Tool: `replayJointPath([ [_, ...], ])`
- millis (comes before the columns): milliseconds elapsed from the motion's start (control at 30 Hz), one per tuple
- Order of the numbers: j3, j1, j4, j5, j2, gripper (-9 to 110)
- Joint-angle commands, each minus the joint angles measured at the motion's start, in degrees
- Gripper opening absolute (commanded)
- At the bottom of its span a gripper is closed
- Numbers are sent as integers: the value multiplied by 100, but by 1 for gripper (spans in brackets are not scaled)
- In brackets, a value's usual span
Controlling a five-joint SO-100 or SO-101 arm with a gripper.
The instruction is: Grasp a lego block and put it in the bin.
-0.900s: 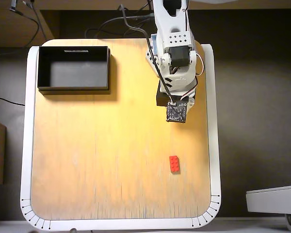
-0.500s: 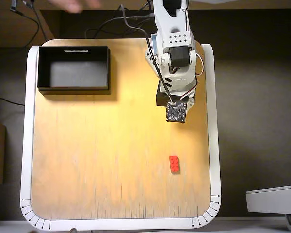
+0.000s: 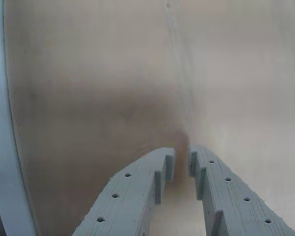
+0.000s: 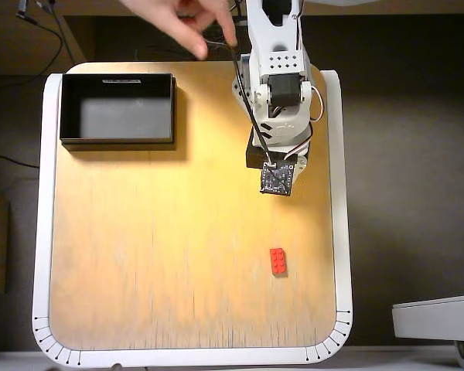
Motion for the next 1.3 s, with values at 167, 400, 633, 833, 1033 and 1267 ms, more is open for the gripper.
replayJointPath([
  [167,984,88,35,114,439,0],
  [400,984,62,18,308,457,0],
  [633,958,176,-176,571,519,0],
  [833,800,369,-439,932,519,0],
  [1033,149,343,-439,923,519,0],
  [1267,-659,193,-431,958,519,0],
])
